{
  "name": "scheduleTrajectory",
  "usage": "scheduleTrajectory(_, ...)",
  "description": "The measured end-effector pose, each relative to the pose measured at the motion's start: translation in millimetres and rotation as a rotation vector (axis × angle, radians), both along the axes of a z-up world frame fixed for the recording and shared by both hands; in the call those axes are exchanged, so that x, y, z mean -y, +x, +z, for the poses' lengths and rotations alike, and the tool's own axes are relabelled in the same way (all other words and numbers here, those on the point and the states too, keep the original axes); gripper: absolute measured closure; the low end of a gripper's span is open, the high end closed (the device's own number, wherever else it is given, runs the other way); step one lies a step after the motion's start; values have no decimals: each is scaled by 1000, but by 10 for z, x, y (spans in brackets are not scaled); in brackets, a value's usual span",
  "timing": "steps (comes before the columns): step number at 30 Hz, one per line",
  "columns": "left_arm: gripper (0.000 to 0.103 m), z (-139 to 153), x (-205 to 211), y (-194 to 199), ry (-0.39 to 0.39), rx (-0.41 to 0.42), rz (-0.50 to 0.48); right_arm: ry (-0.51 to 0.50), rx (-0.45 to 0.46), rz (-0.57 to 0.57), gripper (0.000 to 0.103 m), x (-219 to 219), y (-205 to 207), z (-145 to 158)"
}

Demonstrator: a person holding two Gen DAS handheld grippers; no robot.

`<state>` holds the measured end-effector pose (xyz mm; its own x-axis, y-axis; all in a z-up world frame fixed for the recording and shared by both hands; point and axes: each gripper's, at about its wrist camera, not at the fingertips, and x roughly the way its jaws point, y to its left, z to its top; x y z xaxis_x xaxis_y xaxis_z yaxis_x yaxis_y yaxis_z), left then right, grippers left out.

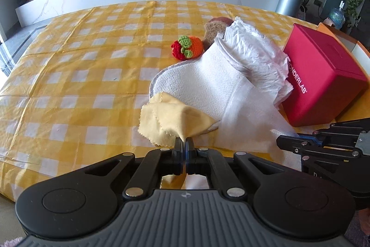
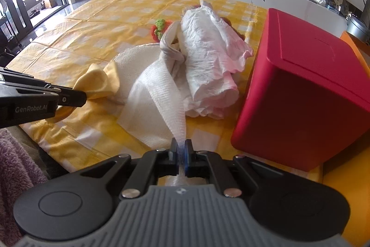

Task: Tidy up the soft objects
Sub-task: 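Carry the mesh bag and yellow cloth into the orange box and open both tools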

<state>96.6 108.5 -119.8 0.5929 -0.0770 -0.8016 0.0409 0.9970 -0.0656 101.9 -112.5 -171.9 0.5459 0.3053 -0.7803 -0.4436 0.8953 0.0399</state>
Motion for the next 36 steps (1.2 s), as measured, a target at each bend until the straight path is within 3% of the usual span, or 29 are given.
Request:
scheduleTrajectory(10, 102, 341, 82, -334, -55, 60, -9, 32, 76, -3, 102, 59, -254, 336)
scheduleTrajectory(20, 102, 839, 408, -625, -74, 175, -90, 114, 144, -116, 102, 496, -578, 750)
scheduleTrajectory(28, 102, 1189, 852, -639, -115, 247, -216, 137, 215, -205, 102, 962, -805, 1090)
scheduleTrajectory(36, 102, 1457, 1609, -453, -155, 274, -423, 133, 278, -301, 102, 1624, -852, 1455)
